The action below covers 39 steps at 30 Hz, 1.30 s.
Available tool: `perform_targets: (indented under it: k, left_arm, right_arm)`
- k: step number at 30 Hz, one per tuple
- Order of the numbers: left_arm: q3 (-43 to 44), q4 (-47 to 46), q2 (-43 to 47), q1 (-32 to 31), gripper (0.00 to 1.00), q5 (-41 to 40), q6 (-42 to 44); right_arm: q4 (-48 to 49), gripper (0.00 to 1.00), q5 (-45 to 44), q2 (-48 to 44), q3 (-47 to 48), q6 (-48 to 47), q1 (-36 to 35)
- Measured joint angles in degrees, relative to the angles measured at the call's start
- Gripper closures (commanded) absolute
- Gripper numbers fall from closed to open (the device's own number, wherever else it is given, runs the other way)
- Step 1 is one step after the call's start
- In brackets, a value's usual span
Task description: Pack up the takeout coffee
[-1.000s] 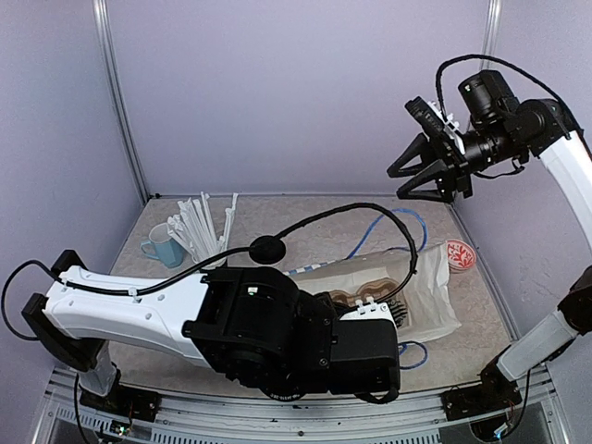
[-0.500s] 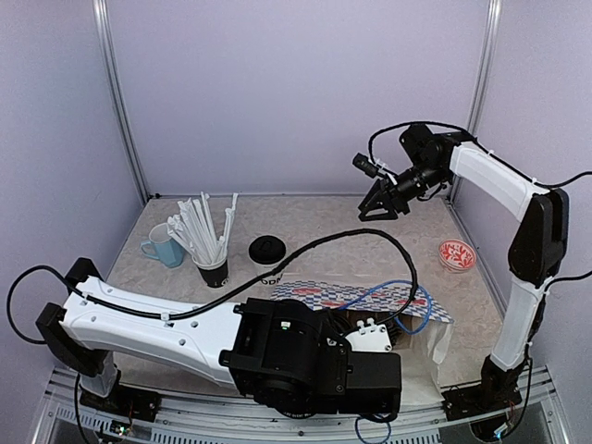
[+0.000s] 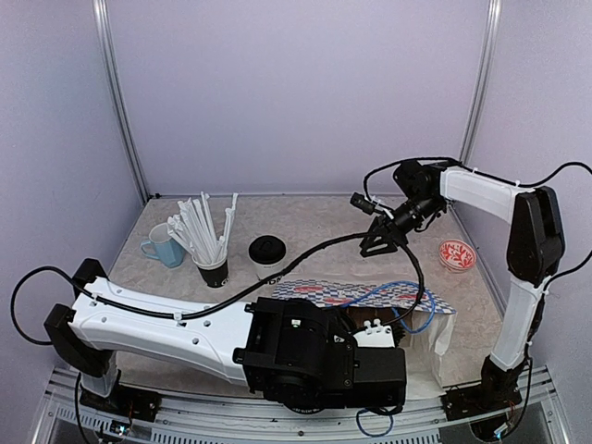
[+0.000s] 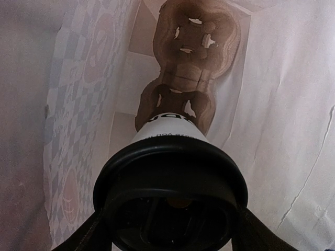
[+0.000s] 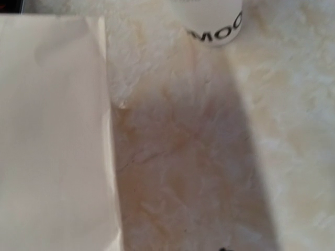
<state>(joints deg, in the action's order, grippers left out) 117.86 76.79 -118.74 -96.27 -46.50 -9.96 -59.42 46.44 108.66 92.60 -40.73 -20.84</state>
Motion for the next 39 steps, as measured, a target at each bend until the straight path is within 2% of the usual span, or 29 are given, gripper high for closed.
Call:
perform_targets:
  k: [9,25,39]
  left_arm:
    - [-0.87,-3.78,-0.15,1.05,0.37,-0.11,4.11]
    - [-3.96,-9.92,-2.05,4.76,0.37,1.75,11.28]
    - [-6.75,-11.41,-2.1,6.62,0.37,9.29,11.72]
  right_arm:
    - [0.61,0.62,1.22,0.94,-5.9,-0.39,-1.25]
    - [0.57,0.64,2.8,3.48,-8.94,-2.95,-2.49]
    - [0.2,0.63,3.87,5.62,-9.94,-4.15,-4.2]
